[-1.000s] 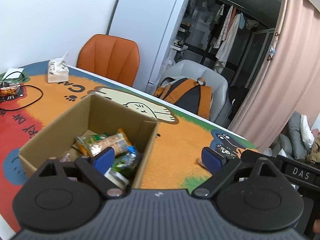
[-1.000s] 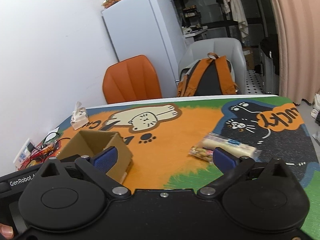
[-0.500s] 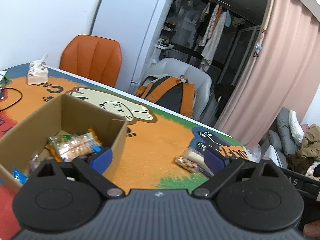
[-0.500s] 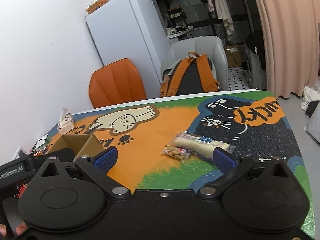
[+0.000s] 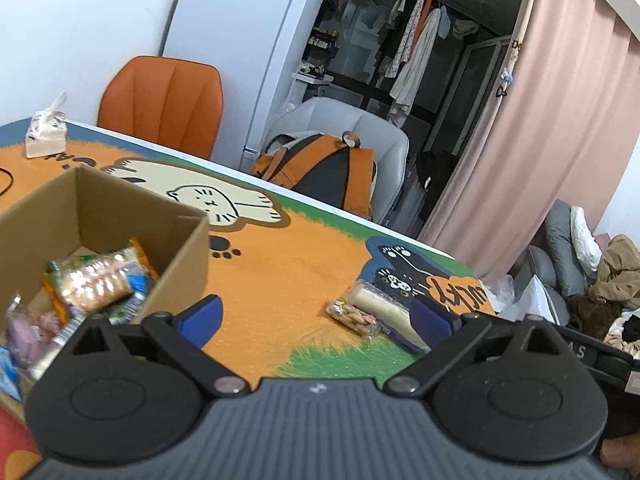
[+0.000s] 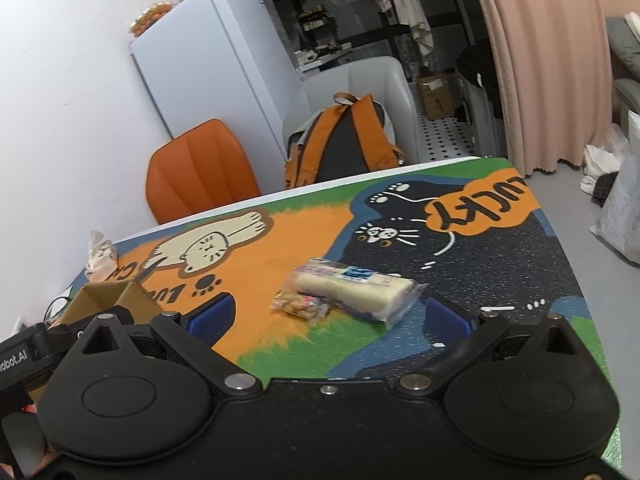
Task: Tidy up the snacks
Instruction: 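Move both open tools from the box back to the snack pile, then grasp the cream bread roll packet with the right tool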
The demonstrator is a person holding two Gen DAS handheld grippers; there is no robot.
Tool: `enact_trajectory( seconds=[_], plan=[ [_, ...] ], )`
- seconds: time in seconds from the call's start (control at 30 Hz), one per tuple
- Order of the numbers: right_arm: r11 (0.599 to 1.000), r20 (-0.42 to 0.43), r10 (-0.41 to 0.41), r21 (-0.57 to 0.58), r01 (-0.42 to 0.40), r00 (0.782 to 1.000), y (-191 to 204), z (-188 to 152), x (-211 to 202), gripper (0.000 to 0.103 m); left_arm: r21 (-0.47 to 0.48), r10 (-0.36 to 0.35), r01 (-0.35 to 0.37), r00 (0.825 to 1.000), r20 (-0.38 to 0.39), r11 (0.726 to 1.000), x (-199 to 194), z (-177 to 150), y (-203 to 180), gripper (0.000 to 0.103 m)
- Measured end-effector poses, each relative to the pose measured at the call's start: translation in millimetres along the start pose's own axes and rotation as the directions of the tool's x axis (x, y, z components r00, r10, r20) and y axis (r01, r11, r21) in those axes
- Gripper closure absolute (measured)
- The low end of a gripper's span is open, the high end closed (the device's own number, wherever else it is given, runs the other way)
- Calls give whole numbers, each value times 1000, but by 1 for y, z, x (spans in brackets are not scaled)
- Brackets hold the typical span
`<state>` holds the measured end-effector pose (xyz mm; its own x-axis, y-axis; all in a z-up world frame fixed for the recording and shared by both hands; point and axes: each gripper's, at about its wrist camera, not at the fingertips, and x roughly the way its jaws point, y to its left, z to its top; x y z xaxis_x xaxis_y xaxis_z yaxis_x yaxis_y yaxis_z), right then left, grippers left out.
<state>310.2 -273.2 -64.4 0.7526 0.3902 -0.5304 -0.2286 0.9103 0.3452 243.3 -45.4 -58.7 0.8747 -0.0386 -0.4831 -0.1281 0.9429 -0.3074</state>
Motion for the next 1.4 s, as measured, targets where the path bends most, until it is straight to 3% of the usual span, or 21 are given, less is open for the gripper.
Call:
enact_trajectory(
  seconds=[0.27,0.47,0.9,1.4],
  plan=[
    [999,-6,-28,-19,28,1000,-16,4,18,4,26,-9,10,1000,-27,1000,27,-9,-16,7],
    [1000,-38,-8,-13,7,999,-23,16,38,17,17,-3,4,998,-65,1000,50,-12,-17,20],
    [994,-73,-26,-110,18,997,-13,26,87,19,-27,34,-37,993,-111,999,85,-13,-1,31],
    [986,-122,-50,-165,29,991,-15,8,116,18,-42,74,-80,989,-125,996,105,-14,10,32]
  ],
)
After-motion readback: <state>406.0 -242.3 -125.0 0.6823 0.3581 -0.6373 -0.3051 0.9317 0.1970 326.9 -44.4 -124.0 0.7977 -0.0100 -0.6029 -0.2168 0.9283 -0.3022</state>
